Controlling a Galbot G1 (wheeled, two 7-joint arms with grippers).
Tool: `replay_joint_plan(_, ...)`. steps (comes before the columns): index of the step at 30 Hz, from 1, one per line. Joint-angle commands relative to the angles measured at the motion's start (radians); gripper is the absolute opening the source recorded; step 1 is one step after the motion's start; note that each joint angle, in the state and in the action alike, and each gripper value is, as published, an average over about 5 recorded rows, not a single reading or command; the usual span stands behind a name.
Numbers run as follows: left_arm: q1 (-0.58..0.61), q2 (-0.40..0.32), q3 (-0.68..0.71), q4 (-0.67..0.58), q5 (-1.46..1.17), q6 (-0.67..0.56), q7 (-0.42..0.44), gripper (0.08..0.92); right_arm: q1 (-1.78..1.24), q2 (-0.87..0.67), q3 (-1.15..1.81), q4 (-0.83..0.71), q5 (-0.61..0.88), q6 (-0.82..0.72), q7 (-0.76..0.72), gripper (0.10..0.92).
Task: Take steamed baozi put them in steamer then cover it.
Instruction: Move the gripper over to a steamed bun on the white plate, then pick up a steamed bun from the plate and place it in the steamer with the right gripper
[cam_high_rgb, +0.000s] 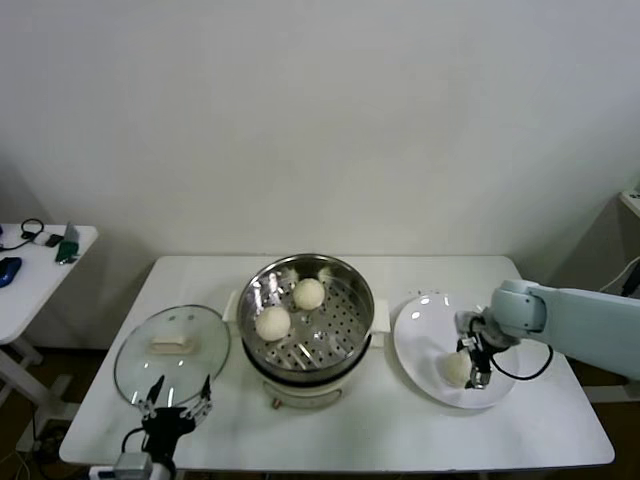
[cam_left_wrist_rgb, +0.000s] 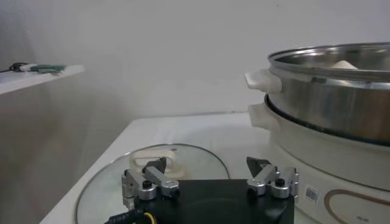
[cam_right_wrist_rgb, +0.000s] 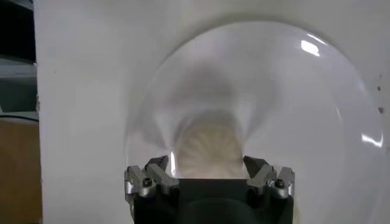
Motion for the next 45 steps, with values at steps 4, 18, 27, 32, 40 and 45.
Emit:
replay_joint_plan(4, -0.003, 0.001, 0.003, 0.002, 0.002, 0.002, 0.0, 0.823, -0.064, 0.01, 0.065, -0.045, -0.012, 0.001, 0.01, 0.823)
replay_joint_plan(18, 0.002, -0.004, 0.003, -0.009, 0.006, 0.003, -0.001, 0.823, 0.118, 0.007, -0.025, -0.012, 0.034, 0.081, -0.092, 0.696)
replay_joint_plan(27, 0.006, -0.006, -0.002, -0.017, 0.008, 0.002, -0.001, 0.823, 0.626, 0.167, -0.209, 0.008, 0.079, 0.315, -0.297, 0.696)
replay_joint_plan(32, 0.006, -0.007, -0.005, -0.018, 0.008, -0.001, -0.002, 0.823, 0.78, 0.3, -0.109, 0.042, 0.069, 0.46, -0.345, 0.7)
replay_joint_plan(40, 0.01, -0.012, -0.007, -0.025, 0.005, -0.005, -0.007, 0.823, 0.743, 0.485, 0.06, 0.218, -0.022, 0.559, -0.296, 0.704)
replay_joint_plan(45, 0.015, -0.013, -0.011, -0.034, 0.004, -0.005, -0.007, 0.823, 0.648, 0.577, 0.046, 0.304, -0.123, 0.589, -0.257, 0.704)
